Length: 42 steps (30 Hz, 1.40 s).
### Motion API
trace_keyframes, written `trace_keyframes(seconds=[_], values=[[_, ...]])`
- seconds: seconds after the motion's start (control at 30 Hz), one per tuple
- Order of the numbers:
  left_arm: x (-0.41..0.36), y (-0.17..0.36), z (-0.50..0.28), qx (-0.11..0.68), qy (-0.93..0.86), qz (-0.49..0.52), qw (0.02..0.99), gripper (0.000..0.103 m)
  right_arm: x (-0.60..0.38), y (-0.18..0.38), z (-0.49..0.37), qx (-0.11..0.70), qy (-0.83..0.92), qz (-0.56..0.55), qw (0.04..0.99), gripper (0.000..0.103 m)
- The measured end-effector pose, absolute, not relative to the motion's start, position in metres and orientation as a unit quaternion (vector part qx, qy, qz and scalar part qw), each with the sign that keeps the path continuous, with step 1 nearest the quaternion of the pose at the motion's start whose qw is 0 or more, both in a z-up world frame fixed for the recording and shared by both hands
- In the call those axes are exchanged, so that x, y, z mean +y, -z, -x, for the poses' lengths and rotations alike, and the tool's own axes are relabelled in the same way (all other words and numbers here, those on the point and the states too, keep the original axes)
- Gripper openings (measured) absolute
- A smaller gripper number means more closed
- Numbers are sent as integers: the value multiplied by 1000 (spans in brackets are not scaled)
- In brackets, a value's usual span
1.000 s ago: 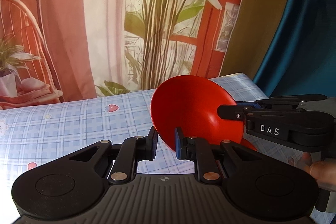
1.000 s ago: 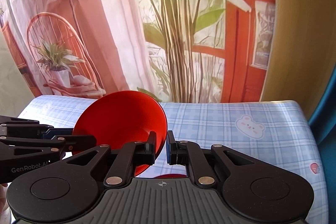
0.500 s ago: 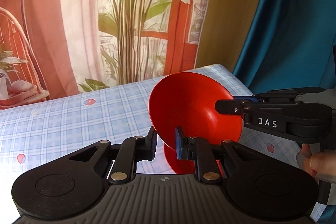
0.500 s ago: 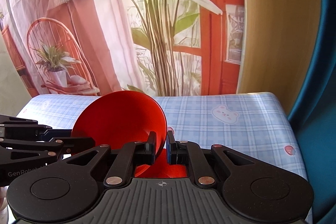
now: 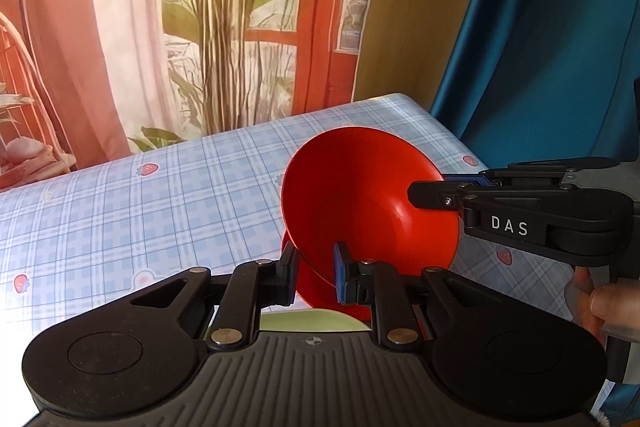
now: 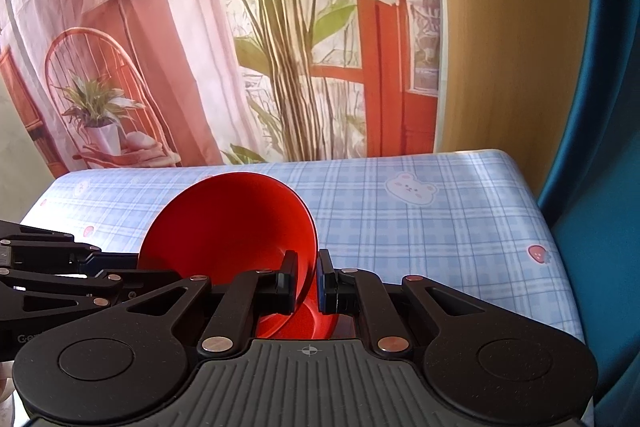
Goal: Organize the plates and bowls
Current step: 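Carry the red bowl with the left tool toward the other red bowl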
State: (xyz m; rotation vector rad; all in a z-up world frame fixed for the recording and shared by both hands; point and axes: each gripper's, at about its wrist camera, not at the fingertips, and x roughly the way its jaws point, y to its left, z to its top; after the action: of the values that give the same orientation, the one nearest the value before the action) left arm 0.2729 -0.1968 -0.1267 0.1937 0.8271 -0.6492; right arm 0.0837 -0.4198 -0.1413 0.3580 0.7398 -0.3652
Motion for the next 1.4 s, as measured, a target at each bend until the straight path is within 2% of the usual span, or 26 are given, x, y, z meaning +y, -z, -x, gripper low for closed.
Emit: trace_keyframes(seconds=[0.73,0.77,0.83,0.87,1.17,1.4], values=[[-208,151,-288,423,313,-106,844,20,-428,179,-85,389,188,-179,884,10],[-208,151,-288,424,311,-107,844,21,-428,180,-85,390,189,-178,883,11],[-207,150,-287,423,299,-109,848,39,-427,180,-85,392,194,-173,883,18],[-206,147,-285,416,294,-110,854,40,-427,179,-84,391,196,-171,883,21],[-201,117,-257,377,306,-96,869,40,-417,167,-69,384,197,-162,887,22],[-194,117,-223,384,305,-64,869,40,-406,162,-40,373,196,-165,892,22]])
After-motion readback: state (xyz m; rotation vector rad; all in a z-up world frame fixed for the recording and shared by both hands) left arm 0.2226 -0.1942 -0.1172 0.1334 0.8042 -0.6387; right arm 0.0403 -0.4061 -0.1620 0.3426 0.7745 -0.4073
